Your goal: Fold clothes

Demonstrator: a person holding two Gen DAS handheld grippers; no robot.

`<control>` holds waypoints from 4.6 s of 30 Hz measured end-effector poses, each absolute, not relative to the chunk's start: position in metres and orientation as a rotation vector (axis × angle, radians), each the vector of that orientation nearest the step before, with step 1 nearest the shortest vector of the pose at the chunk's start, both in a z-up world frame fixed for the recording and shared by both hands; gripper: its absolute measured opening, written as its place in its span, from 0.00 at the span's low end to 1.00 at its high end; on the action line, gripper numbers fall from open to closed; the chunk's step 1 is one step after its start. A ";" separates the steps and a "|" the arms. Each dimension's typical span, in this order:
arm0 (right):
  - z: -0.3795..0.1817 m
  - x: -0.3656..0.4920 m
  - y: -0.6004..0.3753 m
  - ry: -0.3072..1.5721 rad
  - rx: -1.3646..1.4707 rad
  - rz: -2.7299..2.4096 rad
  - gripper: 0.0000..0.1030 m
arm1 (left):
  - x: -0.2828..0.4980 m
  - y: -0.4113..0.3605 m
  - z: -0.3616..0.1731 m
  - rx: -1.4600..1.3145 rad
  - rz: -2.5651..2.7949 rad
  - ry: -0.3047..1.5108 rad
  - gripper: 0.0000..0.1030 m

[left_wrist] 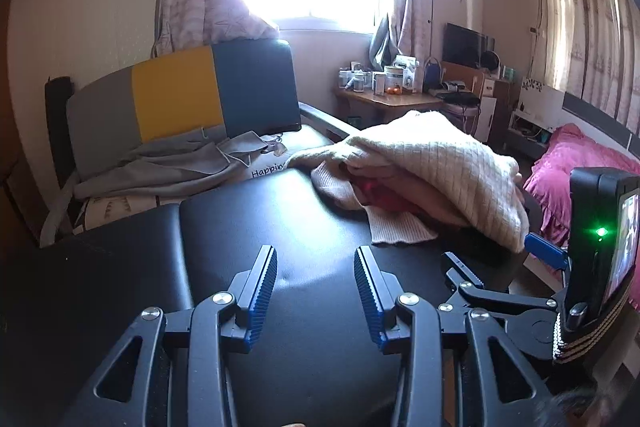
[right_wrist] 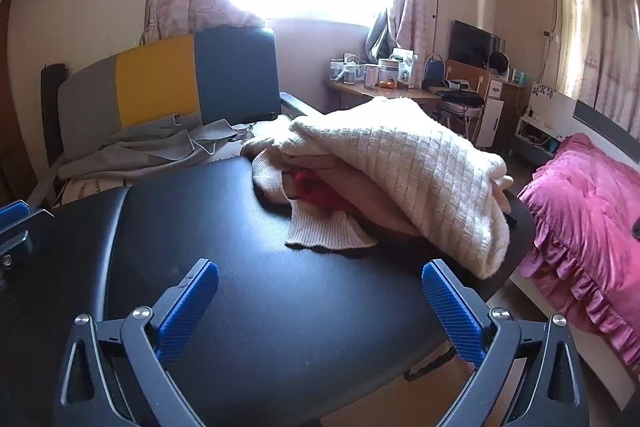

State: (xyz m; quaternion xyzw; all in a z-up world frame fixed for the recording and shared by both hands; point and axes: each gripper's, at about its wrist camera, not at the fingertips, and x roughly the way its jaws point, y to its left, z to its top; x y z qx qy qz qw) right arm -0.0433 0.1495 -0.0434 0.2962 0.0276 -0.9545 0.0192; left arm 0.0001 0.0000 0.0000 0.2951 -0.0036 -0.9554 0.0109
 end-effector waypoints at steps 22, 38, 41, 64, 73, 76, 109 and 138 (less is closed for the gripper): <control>-0.064 -0.017 0.179 0.033 1.026 -2.977 1.00 | 0.025 0.007 -0.056 1.093 -2.889 -0.101 0.44; -0.083 -0.109 0.245 -0.033 1.012 -2.802 0.77 | -0.040 -0.034 -0.177 1.624 -2.834 0.154 0.45; -0.064 -0.147 0.263 -0.052 0.943 -2.852 0.95 | -0.046 -0.035 -0.186 1.673 -2.825 0.183 0.45; -0.118 -0.263 0.342 -0.777 1.189 -2.686 0.16 | -0.058 -0.022 -0.191 1.634 -2.839 0.052 0.60; -0.165 -0.177 0.231 -0.485 1.272 -2.382 0.15 | -0.074 -0.019 -0.155 1.629 -2.907 0.210 0.53; -0.177 -0.151 0.215 -0.484 1.303 -2.308 0.18 | -0.083 0.000 -0.125 1.580 -3.019 0.136 0.54; -0.213 -0.120 0.226 -0.577 1.015 -2.301 0.87 | -0.343 0.370 -0.097 2.314 -2.661 -0.371 0.57; -0.151 -0.115 0.278 -0.690 0.957 -2.474 0.94 | -0.161 -0.024 -0.062 1.608 -3.088 0.733 0.07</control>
